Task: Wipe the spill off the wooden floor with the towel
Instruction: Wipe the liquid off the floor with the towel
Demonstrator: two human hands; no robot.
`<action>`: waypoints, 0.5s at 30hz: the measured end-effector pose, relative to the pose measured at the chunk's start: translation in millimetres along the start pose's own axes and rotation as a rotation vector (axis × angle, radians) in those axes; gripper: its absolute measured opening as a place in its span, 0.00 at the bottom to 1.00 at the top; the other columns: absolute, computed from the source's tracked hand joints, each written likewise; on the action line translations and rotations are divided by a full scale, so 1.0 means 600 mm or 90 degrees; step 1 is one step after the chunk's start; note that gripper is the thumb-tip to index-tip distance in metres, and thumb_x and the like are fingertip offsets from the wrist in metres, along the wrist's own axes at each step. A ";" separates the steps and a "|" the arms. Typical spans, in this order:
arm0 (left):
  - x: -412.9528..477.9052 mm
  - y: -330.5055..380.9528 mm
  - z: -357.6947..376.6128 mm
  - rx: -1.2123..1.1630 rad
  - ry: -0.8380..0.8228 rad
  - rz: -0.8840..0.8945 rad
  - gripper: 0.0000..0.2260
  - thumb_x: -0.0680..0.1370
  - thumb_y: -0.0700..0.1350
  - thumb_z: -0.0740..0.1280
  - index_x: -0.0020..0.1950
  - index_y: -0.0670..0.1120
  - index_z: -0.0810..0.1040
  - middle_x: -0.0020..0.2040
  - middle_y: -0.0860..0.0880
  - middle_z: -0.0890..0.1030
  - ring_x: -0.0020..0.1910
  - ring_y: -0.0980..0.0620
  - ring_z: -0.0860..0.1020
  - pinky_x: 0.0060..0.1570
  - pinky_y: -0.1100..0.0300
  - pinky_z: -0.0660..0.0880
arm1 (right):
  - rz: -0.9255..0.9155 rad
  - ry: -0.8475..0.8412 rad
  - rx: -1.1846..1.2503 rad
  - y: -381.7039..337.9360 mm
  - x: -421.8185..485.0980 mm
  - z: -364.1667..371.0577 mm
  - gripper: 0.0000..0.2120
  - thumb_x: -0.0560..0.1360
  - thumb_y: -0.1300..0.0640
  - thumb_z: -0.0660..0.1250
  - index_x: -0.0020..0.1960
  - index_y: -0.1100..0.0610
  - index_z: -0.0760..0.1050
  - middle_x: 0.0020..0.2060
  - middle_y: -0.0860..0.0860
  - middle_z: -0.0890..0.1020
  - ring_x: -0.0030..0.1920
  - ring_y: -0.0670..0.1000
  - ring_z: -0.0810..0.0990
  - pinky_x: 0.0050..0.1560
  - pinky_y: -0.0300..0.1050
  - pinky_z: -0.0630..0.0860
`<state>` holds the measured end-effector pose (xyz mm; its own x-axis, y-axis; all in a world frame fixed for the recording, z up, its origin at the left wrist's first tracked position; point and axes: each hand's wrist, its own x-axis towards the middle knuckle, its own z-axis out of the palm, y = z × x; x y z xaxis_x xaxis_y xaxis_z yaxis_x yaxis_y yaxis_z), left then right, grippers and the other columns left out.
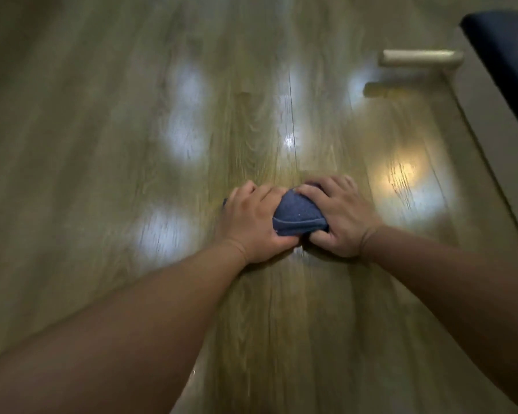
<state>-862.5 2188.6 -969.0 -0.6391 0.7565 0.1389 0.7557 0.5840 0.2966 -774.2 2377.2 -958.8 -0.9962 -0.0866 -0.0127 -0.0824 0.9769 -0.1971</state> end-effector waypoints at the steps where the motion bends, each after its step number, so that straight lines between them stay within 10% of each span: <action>1: 0.043 -0.014 0.000 0.005 0.007 -0.007 0.39 0.63 0.72 0.58 0.65 0.49 0.75 0.55 0.51 0.78 0.50 0.47 0.71 0.52 0.53 0.67 | -0.005 0.000 0.000 0.028 0.038 -0.005 0.36 0.65 0.38 0.60 0.69 0.54 0.67 0.61 0.58 0.73 0.58 0.60 0.71 0.62 0.58 0.65; 15: 0.403 -0.134 0.014 0.019 0.014 -0.036 0.37 0.64 0.71 0.59 0.67 0.51 0.72 0.60 0.50 0.77 0.57 0.45 0.71 0.58 0.52 0.67 | 0.025 0.062 0.003 0.240 0.342 -0.044 0.36 0.67 0.40 0.58 0.69 0.57 0.70 0.62 0.60 0.74 0.61 0.63 0.72 0.63 0.58 0.68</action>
<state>-1076.5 2327.2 -967.0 -0.6838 0.7154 0.1437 0.7219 0.6346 0.2760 -991.5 2505.0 -963.8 -0.9968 -0.0283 0.0743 -0.0429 0.9781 -0.2035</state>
